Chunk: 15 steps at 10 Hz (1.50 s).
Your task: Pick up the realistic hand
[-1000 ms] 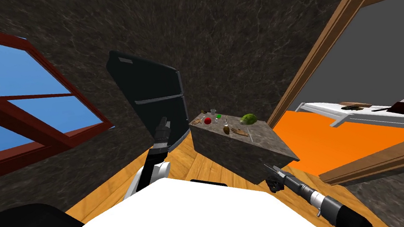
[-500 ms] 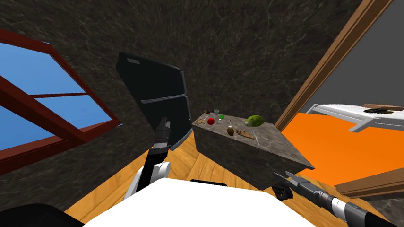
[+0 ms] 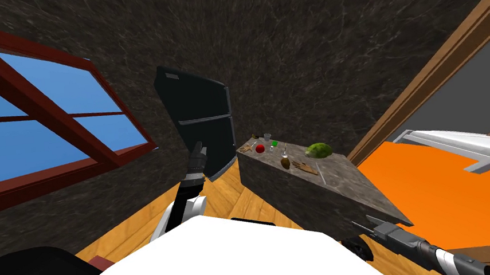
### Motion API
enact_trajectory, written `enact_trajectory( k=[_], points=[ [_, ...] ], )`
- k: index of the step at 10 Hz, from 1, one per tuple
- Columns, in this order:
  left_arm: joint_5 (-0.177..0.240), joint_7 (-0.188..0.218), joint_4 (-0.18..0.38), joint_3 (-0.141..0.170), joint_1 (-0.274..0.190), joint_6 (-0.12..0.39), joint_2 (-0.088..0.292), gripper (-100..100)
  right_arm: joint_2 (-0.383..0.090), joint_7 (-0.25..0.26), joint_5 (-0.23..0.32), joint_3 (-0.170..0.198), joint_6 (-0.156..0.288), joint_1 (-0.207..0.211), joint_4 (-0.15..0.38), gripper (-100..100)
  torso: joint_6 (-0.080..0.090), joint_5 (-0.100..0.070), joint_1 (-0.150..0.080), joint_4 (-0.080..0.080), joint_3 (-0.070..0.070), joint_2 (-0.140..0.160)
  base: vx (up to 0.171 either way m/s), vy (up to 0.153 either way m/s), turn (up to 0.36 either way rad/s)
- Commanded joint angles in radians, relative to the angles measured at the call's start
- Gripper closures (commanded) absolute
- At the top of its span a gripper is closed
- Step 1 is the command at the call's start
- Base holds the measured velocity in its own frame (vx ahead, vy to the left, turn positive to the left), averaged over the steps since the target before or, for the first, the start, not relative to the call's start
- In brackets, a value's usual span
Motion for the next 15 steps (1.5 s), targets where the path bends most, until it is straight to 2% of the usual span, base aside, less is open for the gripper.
enact_trajectory(
  k=[1,6,10,13,15],
  points=[
    [0.0,0.0,0.0,0.0,0.0,0.0,0.0,0,-0.031,0.004,0.013,0.003,0.008,0.007,-0.001,-100,0.0,0.0,0.0,0.0,0.0,0.0,0.071,0.003,0.048],
    [0.0,0.0,0.0,0.0,0.0,0.0,0.0,0,-0.181,0.029,0.099,-0.007,0.027,0.079,0.014,-100,0.0,0.0,0.001,0.0,-0.001,-0.001,0.091,0.008,0.129],
    [0.0,0.0,0.0,0.0,0.0,0.0,0.0,0,-0.269,0.034,0.158,-0.012,0.045,0.129,0.006,-100,0.0,0.0,-0.001,0.0,-0.001,-0.002,0.108,-0.017,0.13],
    [0.0,0.0,0.0,0.0,0.0,0.0,0.0,0,-0.337,0.024,0.215,-0.014,0.065,0.18,-0.025,-100,0.0,0.0,-0.001,-0.001,-0.002,-0.003,0.146,-0.032,0.159],
    [0.0,0.0,0.0,0.0,0.0,0.0,0.0,0,-0.365,0.009,0.249,-0.013,0.079,0.212,-0.06,-100,0.0,-0.001,-0.003,-0.002,-0.005,-0.008,0.191,-0.07,0.195]
  ],
)
